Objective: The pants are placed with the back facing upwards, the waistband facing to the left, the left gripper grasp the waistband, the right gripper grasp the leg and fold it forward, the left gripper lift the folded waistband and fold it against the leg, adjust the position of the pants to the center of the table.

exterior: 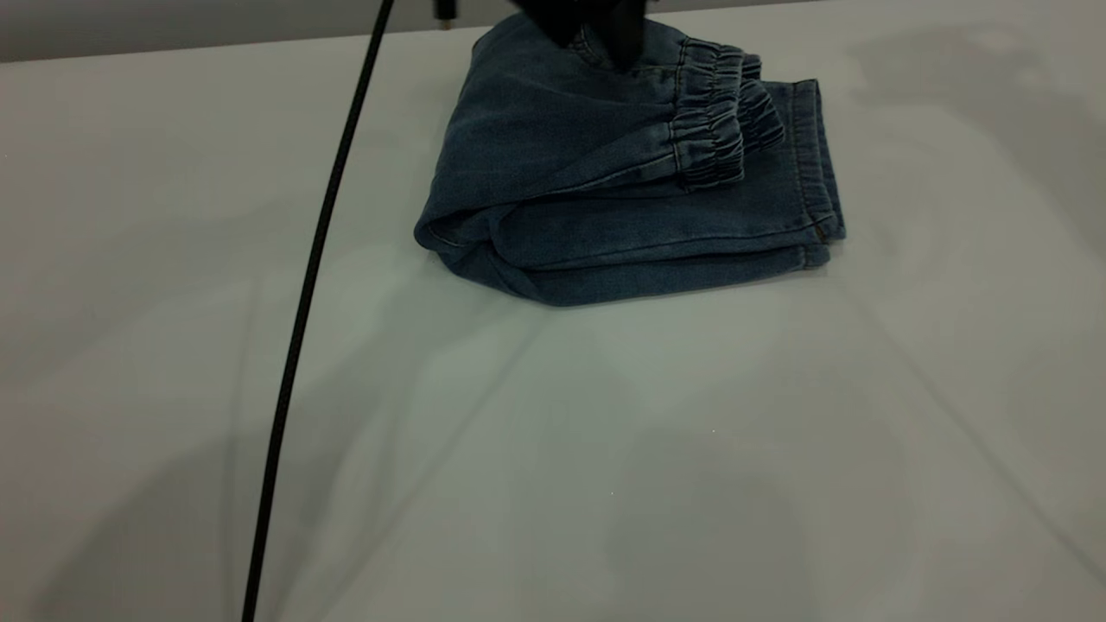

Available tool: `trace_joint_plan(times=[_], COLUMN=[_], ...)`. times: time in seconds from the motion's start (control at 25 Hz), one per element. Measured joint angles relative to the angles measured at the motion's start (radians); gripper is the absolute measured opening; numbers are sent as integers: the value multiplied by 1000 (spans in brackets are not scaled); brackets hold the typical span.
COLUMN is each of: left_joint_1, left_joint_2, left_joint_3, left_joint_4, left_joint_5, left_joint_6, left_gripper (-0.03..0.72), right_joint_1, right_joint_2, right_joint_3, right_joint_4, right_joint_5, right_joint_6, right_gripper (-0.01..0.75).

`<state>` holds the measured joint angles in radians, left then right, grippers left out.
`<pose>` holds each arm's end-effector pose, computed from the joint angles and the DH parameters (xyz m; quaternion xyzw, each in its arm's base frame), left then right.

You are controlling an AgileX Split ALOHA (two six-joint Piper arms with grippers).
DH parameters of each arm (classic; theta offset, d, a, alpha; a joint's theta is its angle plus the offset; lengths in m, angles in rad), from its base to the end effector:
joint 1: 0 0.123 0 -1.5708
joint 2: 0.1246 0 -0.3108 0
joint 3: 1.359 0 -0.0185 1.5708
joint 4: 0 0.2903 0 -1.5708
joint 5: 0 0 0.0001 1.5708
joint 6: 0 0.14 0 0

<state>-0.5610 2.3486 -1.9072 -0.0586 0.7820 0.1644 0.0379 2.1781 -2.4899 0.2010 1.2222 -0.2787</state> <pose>0.4893 -0.3143 0.1054 0.3315 0.9182 -0.0666 0.2064 0.5607 0.0476 0.3837 -0.1485 0.9143 0.0559 0.3727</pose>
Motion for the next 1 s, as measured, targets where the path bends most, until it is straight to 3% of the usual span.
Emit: trace_joint_plan(times=[0.48, 0.64, 1.0], left_joint_1=[2, 2, 1], left_joint_2=[151, 169, 160], left_joint_3=[0, 0, -32], left_joint_4=[85, 76, 74], left_joint_5=[-141, -66, 252], left_joint_6=[-18, -25, -182], left_gripper=[456, 456, 456], right_joint_1=[1, 1, 2], right_joint_2=[-288, -294, -293], right_joint_3=[0, 0, 0], right_joint_4=[86, 87, 111], right_joint_5=[1, 1, 0], right_joint_6=[-5, 7, 25], right_gripper=[459, 459, 459])
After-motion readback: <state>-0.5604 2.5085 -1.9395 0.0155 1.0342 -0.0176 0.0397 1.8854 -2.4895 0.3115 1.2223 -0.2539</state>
